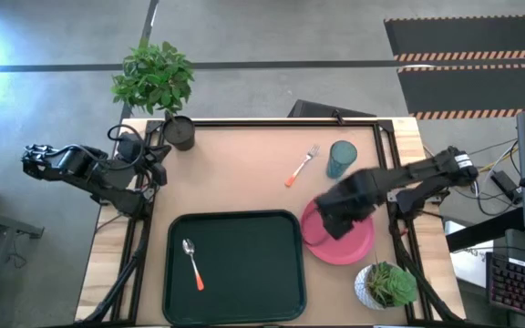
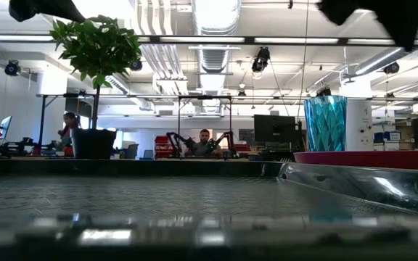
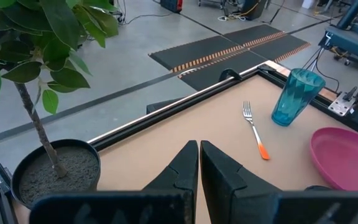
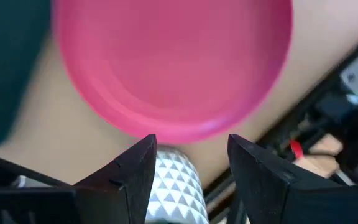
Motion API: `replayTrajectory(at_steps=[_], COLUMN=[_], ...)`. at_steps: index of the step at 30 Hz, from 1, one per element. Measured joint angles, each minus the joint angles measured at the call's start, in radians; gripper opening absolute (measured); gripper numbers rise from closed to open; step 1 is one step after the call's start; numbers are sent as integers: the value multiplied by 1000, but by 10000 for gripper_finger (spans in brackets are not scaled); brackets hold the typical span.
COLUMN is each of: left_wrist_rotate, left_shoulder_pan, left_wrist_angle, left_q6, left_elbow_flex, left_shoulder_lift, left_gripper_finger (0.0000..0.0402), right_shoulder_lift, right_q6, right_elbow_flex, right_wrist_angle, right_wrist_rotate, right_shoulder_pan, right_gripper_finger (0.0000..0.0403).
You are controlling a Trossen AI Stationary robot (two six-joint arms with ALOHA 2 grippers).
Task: Pick and place plate/cup/fork/spoon on tray
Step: Put the pink plate on the black tray
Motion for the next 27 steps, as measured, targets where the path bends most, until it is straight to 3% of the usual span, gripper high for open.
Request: replayTrajectory(at_steps=[7, 21, 27], left_wrist_rotate=[0, 21, 21], left_shoulder_pan=[0, 0, 0], left_wrist_angle=[2, 63, 81], left_q6=[0, -2, -2], left_elbow_flex=[0, 0, 0], left_shoulder_lift=[10, 36, 61], left_gripper_finger=[0, 0, 0], right_shoulder_lift=[-119, -541, -589], right_q6=[129, 251, 262], right_elbow_flex=[-200, -719, -694], right_wrist_angle=[23, 319, 296], right_wrist_rotate=[26, 50, 121], right_shoulder_pan=[56, 14, 10], right_gripper_finger=[189, 189, 189])
